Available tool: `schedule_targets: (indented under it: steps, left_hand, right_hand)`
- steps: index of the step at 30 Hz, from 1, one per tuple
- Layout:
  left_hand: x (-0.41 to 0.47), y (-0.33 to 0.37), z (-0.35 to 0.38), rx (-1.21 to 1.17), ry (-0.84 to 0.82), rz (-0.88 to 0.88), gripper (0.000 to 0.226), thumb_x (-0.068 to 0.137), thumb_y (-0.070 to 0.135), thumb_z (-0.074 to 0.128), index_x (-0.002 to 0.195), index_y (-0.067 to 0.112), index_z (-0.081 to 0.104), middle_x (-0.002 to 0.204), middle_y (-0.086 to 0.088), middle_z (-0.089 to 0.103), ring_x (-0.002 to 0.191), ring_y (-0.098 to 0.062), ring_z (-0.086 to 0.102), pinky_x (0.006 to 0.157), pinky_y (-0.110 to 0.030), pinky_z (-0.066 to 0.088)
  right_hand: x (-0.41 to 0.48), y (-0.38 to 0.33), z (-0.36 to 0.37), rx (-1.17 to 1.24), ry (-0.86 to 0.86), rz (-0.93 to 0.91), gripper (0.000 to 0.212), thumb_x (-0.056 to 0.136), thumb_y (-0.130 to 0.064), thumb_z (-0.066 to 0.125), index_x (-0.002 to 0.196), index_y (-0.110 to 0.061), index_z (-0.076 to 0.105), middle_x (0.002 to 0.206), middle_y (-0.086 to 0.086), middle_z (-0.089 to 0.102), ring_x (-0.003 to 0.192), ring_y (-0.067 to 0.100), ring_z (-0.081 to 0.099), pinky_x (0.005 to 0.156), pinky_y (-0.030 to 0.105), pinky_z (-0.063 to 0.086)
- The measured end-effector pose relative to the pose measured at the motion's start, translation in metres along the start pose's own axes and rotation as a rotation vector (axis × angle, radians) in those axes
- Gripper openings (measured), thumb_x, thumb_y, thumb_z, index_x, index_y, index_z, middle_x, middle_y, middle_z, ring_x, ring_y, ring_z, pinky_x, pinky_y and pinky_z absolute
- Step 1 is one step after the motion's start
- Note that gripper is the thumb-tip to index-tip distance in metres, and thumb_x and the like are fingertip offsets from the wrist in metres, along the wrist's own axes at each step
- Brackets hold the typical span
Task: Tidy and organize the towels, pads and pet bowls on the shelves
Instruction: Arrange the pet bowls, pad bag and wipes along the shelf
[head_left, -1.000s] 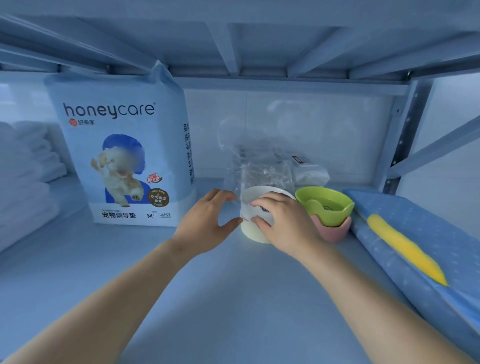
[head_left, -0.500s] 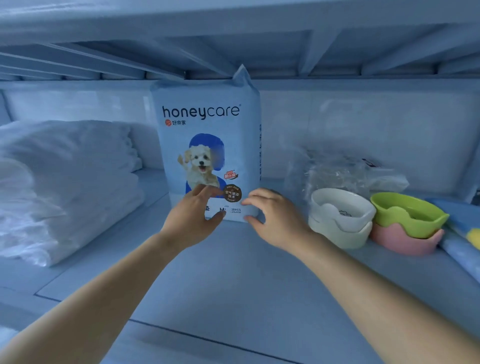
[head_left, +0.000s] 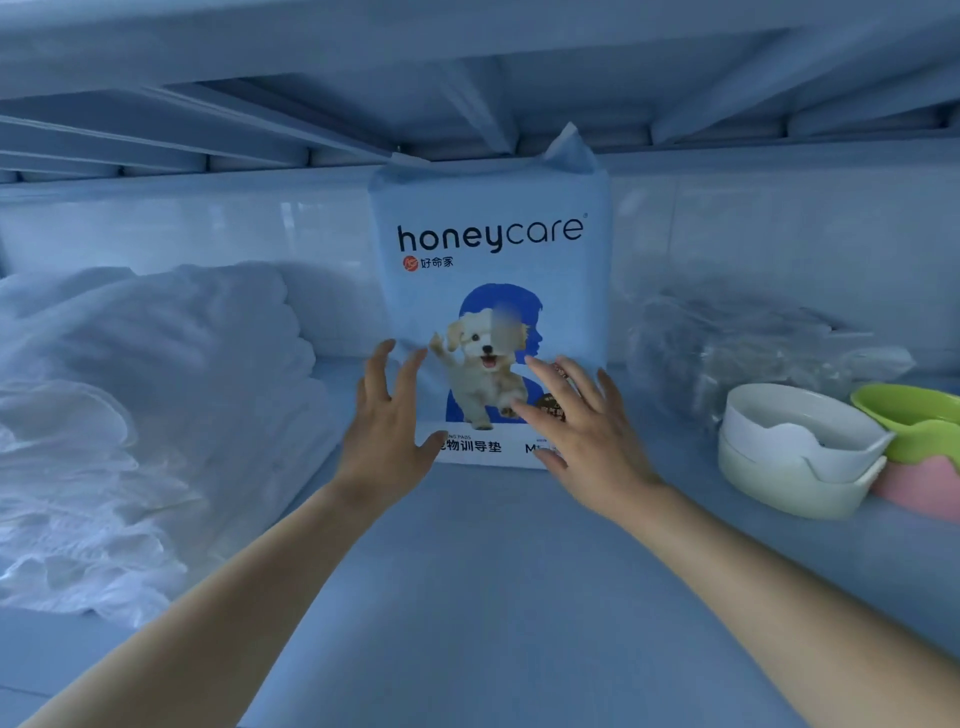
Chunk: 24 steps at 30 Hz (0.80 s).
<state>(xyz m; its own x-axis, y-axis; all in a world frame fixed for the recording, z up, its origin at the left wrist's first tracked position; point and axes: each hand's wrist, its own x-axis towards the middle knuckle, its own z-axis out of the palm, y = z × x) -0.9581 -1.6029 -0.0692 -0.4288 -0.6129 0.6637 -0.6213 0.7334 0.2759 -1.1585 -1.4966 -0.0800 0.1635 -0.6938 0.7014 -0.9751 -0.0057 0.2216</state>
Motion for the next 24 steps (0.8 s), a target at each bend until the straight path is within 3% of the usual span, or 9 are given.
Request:
schedule_targets:
  steps: [5,7,10,19,24]
  left_hand:
    - [0.001,-0.015,0.023,-0.075,-0.041,0.144,0.101,0.073,0.018,0.076,0.142,0.043,0.006,0.15,0.005,-0.025,0.128,-0.031,0.038,0.061,-0.024,0.05]
    - [0.002,-0.017,0.033,-0.077,-0.034,0.177,0.101,0.073,0.011,0.074,0.141,0.043,0.007,0.149,0.004,-0.03,0.136,-0.036,0.025,0.057,-0.022,0.049]
    - [0.004,-0.019,0.046,-0.044,-0.012,0.196,0.105,0.068,0.005,0.074,0.143,0.04,0.008,0.151,-0.001,-0.025,0.141,-0.04,0.004,0.048,-0.026,0.049]
    - [0.023,-0.02,0.067,0.0,-0.071,0.278,0.107,0.06,0.001,0.076,0.143,0.041,0.019,0.153,-0.014,-0.012,0.135,-0.047,0.016,0.041,-0.022,0.04]
    - [0.04,-0.021,0.085,-0.005,-0.077,0.362,0.11,0.059,-0.014,0.065,0.141,0.044,0.022,0.154,-0.013,-0.012,0.135,-0.045,0.017,0.043,-0.027,0.05]
  right_hand:
    - [-0.005,0.0,0.016,-0.171,-0.09,0.002,0.08,0.057,-0.022,0.084,0.128,-0.024,0.049,0.15,0.007,0.022,0.137,0.033,0.021,0.093,0.062,0.039]
    - [-0.006,0.003,0.019,-0.209,-0.092,-0.008,0.083,0.06,-0.018,0.082,0.133,-0.026,0.045,0.152,0.007,0.021,0.139,0.033,0.019,0.093,0.061,0.041]
    - [-0.008,0.006,0.023,-0.234,-0.075,-0.02,0.085,0.063,-0.015,0.081,0.136,-0.027,0.04,0.152,0.006,0.019,0.14,0.033,0.018,0.092,0.058,0.043]
    - [-0.008,0.024,0.034,-0.295,-0.092,0.031,0.087,0.063,-0.013,0.08,0.137,-0.029,0.037,0.153,0.006,0.017,0.14,0.034,0.016,0.087,0.052,0.048]
    - [-0.006,0.042,0.04,-0.301,-0.083,0.067,0.089,0.062,-0.006,0.078,0.136,-0.03,0.035,0.152,0.005,0.018,0.139,0.034,0.017,0.085,0.051,0.049]
